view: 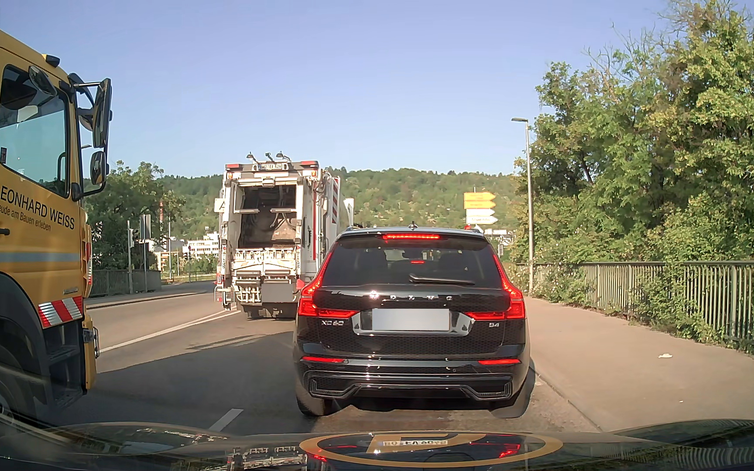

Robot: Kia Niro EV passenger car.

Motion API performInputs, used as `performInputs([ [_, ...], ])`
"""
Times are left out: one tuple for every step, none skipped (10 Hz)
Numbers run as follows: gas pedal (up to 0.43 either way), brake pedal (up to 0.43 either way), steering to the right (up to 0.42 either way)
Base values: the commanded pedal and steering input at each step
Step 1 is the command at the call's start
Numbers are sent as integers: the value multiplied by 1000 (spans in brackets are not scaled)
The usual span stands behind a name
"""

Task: Follow the waypoints while adhering to traffic rules and regulations

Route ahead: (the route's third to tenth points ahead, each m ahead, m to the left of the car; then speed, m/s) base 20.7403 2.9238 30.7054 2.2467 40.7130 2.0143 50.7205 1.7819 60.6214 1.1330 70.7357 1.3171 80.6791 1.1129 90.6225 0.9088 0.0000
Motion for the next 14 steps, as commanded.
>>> performInputs([
  [0,250,1],
  [0,250,1],
  [0,250,1],
  [0,250,1],
  [0,250,1],
  [0,250,1],
  [0,256,1],
  [0,250,1],
  [0,250,1],
  [0,250,1],
  [0,250,1],
  [0,250,1],
  [0,250,1],
  [0,250,1],
])
